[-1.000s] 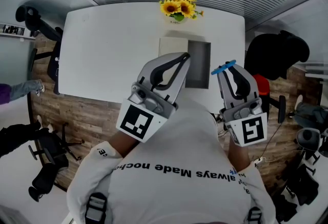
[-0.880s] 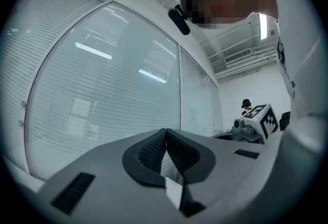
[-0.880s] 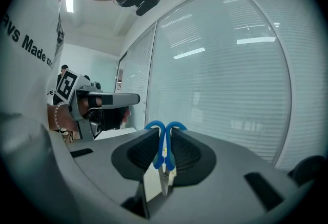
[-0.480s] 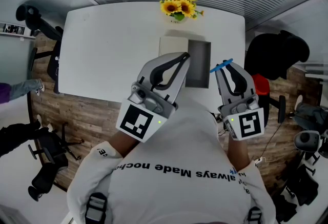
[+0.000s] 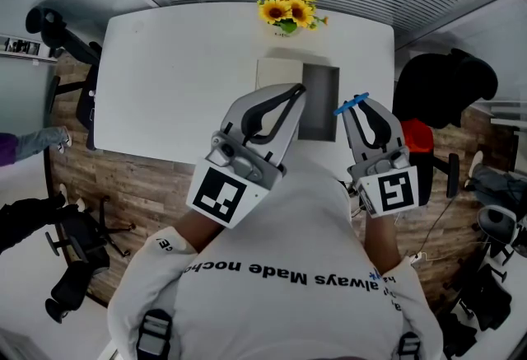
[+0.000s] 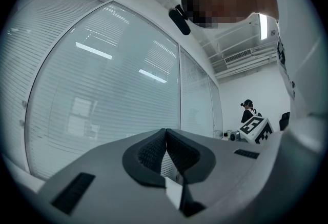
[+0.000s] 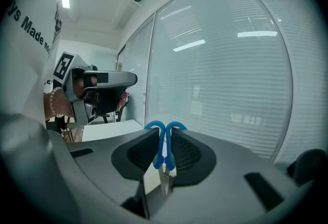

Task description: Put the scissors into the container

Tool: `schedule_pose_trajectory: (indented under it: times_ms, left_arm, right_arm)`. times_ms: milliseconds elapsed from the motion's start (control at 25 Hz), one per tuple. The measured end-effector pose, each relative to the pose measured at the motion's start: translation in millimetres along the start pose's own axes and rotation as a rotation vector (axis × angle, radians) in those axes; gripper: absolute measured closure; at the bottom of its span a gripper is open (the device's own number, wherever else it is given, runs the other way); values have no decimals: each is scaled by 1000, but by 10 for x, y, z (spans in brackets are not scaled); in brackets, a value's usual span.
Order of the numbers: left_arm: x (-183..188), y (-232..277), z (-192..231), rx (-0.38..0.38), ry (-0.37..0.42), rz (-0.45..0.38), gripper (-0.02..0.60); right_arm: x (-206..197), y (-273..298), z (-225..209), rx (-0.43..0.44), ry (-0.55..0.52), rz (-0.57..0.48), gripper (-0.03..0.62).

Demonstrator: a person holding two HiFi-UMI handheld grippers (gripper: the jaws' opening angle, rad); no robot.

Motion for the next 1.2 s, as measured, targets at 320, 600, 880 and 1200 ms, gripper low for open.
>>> schedule_pose_trajectory:
  times_ms: [320, 600, 880, 1200]
  left_arm:
    - [17, 5, 19, -1, 4, 0, 561]
    - [33, -15, 40, 1, 8, -2, 561]
    - [41, -20, 48, -1, 8, -2, 561]
    - [42, -34, 40, -5, 11, -7, 561]
  right_arm:
    - [-164, 104, 5, 9, 0, 41, 512]
    - [-275, 182, 28, 19, 7, 64, 511]
    - [-410, 243, 40, 24, 23, 101, 511]
    - [-561, 312, 70, 30, 34, 137, 511]
Point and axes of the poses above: the fingertips, and each gripper's own axes: y forward along the fingers, z to its left, x out of its top, the point moved 3 cm from there along -y, backward along the fingers, and after that the axes turned 13 degrees about -x, right-handed, at the moved point
